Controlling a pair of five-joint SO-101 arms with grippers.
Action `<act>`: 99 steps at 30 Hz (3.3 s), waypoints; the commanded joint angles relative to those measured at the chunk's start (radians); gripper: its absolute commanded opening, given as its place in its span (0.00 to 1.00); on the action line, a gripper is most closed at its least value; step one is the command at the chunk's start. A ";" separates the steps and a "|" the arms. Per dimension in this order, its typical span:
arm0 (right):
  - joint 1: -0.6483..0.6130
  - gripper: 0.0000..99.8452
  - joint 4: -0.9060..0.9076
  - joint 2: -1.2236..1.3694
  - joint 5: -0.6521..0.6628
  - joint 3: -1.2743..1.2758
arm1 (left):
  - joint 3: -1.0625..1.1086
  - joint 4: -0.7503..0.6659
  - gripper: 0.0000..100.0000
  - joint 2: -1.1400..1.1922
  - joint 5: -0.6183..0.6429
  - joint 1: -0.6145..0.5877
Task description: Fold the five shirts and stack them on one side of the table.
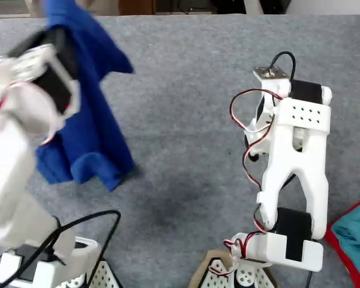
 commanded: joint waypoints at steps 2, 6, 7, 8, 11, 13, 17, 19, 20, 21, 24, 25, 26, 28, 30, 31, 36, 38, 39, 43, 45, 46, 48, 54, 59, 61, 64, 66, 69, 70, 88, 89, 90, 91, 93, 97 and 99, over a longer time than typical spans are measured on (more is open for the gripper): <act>-0.001 0.27 0.015 -0.054 -0.005 0.005 | 0.261 -0.124 0.02 -0.001 -0.002 0.098; 0.038 0.27 0.014 -0.051 -0.002 0.024 | 0.454 -0.210 0.02 0.016 0.000 0.153; 0.050 0.27 0.014 -0.050 -0.002 0.030 | 0.493 -0.222 0.02 0.019 0.000 0.167; 0.064 0.27 0.014 -0.048 -0.002 0.031 | 0.523 -0.229 0.02 0.022 0.000 0.186; 0.097 0.27 0.012 -0.048 0.000 0.027 | 0.608 -0.218 0.02 0.027 -0.009 0.233; 0.102 0.27 0.012 -0.048 0.000 0.024 | 0.652 -0.201 0.05 0.031 -0.011 0.270; 0.097 0.27 0.012 -0.048 0.000 0.024 | 0.664 -0.118 0.22 0.035 0.003 0.295; 0.096 0.27 0.006 -0.048 0.000 0.024 | 0.663 -0.081 0.23 0.035 0.011 0.298; 0.096 0.27 0.000 -0.048 0.000 0.024 | 0.663 -0.058 0.24 0.035 0.011 0.295; 0.096 0.27 -0.002 -0.048 0.000 0.024 | 0.663 -0.038 0.24 0.035 0.011 0.292; 0.091 0.27 -0.003 -0.047 0.000 0.022 | 0.663 -0.008 0.23 0.028 -0.028 0.247; 0.077 0.27 -0.011 -0.047 0.000 0.022 | 0.654 0.000 0.23 0.027 -0.052 0.215; 0.067 0.27 -0.012 -0.047 0.000 0.022 | 0.631 0.011 0.23 0.027 -0.063 0.178; 0.035 0.27 -0.015 -0.047 0.000 0.022 | 0.597 0.049 0.23 0.030 -0.066 0.074; 0.001 0.27 -0.015 -0.047 -0.008 0.022 | 0.603 0.074 0.23 0.036 -0.064 -0.023; -0.016 0.27 -0.015 -0.047 -0.008 0.022 | 0.629 0.075 0.23 0.038 -0.064 -0.069; -0.110 0.27 -0.021 -0.047 -0.009 0.018 | 0.868 -0.058 0.23 0.059 -0.074 -0.241; -0.139 0.27 -0.028 -0.047 -0.009 -0.005 | 0.948 -0.178 0.23 0.085 -0.072 -0.290; -0.147 0.27 -0.028 -0.047 -0.009 -0.024 | 0.979 -0.230 0.23 0.099 -0.072 -0.310; -0.160 0.27 -0.029 -0.047 -0.006 -0.124 | 1.040 -0.365 0.23 0.199 -0.074 -0.370; -0.162 0.27 -0.031 -0.044 -0.005 -0.174 | 1.039 -0.388 0.23 0.262 -0.074 -0.384; -0.162 0.27 -0.031 -0.036 -0.003 -0.197 | 1.040 -0.402 0.23 0.300 -0.074 -0.384; -0.160 0.27 -0.028 -0.007 -0.008 -0.232 | 1.043 -0.457 0.23 0.395 -0.060 -0.362; -0.160 0.27 -0.023 0.131 -0.009 -0.262 | 0.891 -0.539 0.23 0.722 0.021 -0.261; -0.156 0.27 -0.018 0.194 -0.009 -0.255 | 0.649 -0.437 0.19 0.929 0.052 -0.255; -0.157 0.27 -0.005 0.205 -0.009 -0.260 | 0.542 -0.376 0.12 0.993 0.049 -0.253; -0.159 0.27 -0.006 0.206 -0.009 -0.260 | 0.374 -0.298 0.04 1.069 0.048 -0.253; -0.159 0.27 -0.008 0.206 -0.009 -0.262 | 0.259 -0.233 0.02 1.099 0.048 -0.253; -0.159 0.27 -0.008 0.206 -0.009 -0.262 | 0.080 -0.130 0.02 1.110 0.057 -0.253; -0.159 0.27 -0.006 0.206 -0.009 -0.262 | 0.021 -0.098 0.02 1.110 0.068 -0.252; -0.153 0.27 0.014 0.199 -0.014 -0.311 | -0.555 0.094 0.02 0.742 0.118 -0.115; -0.140 0.27 0.014 0.199 -0.029 -0.332 | -0.555 0.094 0.02 0.702 0.117 -0.074; -0.120 0.27 0.015 0.199 -0.049 -0.352 | -0.555 0.094 0.02 0.665 0.103 -0.035; -0.101 0.27 0.017 0.199 -0.068 -0.375 | -0.555 0.094 0.02 0.630 0.084 0.006; -0.036 0.27 0.017 0.180 -0.083 -0.406 | -0.554 0.094 0.02 0.568 0.054 0.097; 0.128 0.27 0.015 0.114 -0.083 -0.435 | -0.554 0.094 0.02 0.504 0.011 0.249; 0.205 0.27 0.014 0.079 -0.074 -0.435 | -0.540 0.094 0.02 0.504 0.005 0.308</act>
